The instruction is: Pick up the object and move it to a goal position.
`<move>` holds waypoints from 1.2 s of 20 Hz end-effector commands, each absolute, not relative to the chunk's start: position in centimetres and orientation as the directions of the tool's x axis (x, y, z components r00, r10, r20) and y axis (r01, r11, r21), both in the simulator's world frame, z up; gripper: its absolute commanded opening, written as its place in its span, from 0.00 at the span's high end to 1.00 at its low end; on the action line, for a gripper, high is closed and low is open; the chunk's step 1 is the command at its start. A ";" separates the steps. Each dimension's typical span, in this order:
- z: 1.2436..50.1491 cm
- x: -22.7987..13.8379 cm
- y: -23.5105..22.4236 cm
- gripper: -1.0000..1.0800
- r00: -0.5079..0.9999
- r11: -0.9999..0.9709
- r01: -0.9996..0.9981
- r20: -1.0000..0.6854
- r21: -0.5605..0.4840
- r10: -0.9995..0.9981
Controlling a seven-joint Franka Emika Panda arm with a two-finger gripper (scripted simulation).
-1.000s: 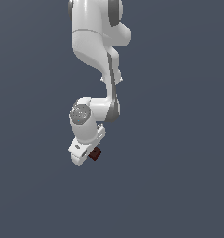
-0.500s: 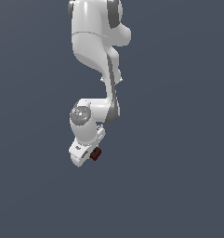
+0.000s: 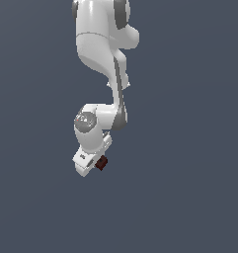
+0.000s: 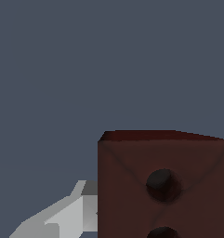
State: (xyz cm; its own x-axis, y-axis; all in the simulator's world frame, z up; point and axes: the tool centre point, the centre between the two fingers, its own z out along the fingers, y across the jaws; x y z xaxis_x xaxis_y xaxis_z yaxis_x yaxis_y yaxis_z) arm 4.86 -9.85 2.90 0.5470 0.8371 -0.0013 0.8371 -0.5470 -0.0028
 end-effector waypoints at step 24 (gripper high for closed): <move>21.3 -1.3 -10.7 1.00 0.546 -0.546 0.838 -0.002 0.000 0.838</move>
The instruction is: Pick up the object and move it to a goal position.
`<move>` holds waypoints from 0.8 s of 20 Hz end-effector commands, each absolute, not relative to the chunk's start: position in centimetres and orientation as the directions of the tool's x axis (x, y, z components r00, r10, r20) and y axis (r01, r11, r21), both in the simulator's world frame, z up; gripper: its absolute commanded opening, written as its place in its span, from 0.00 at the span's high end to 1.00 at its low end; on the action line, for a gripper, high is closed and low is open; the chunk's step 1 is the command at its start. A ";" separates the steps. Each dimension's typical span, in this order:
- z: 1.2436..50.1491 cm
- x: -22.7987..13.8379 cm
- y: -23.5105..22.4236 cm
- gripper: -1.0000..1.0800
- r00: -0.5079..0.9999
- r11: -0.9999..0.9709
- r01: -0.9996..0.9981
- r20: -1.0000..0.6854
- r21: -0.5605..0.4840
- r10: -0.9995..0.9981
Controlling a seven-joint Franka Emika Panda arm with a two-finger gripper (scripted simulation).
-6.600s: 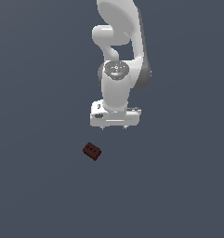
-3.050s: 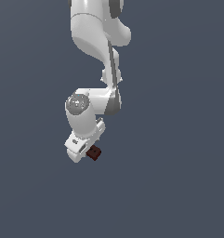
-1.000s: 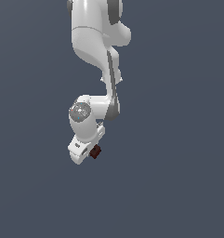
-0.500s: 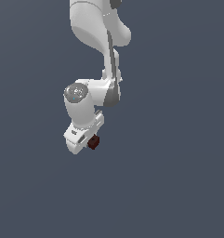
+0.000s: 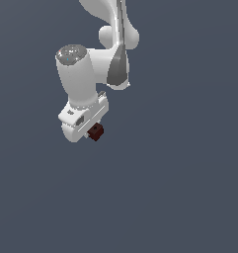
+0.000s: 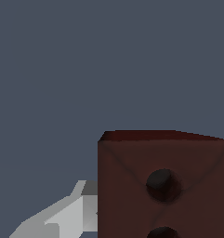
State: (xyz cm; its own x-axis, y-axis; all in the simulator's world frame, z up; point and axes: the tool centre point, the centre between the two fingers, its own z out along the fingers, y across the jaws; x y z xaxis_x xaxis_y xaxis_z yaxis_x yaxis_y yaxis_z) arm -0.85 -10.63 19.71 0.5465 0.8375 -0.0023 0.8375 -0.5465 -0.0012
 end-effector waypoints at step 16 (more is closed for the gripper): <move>29.9 -3.8 -11.2 1.00 0.546 -0.546 0.838 0.000 0.000 0.838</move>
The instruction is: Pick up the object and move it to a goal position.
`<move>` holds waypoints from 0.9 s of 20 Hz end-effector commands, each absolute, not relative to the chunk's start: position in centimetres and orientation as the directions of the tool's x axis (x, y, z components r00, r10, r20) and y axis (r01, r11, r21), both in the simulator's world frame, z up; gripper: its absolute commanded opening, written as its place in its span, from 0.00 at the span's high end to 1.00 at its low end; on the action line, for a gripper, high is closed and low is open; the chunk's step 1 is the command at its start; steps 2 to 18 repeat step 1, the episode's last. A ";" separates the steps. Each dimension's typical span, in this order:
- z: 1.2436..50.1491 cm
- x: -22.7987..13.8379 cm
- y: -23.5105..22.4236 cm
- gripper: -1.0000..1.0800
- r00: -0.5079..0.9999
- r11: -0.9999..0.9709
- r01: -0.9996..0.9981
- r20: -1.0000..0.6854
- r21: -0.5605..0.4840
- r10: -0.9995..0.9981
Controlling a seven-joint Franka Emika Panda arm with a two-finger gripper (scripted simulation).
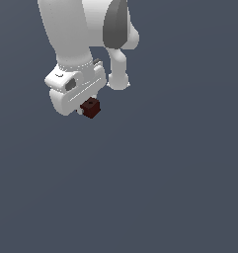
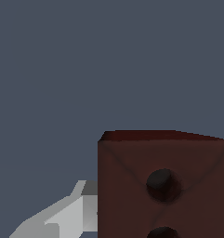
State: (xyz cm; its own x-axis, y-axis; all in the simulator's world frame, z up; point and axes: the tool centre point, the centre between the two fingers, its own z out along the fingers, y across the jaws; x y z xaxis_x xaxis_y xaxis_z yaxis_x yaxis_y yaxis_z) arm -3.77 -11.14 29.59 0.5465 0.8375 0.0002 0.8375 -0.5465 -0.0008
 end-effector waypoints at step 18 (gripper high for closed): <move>30.0 -3.8 -11.2 1.00 0.546 -0.546 0.838 0.000 0.000 0.838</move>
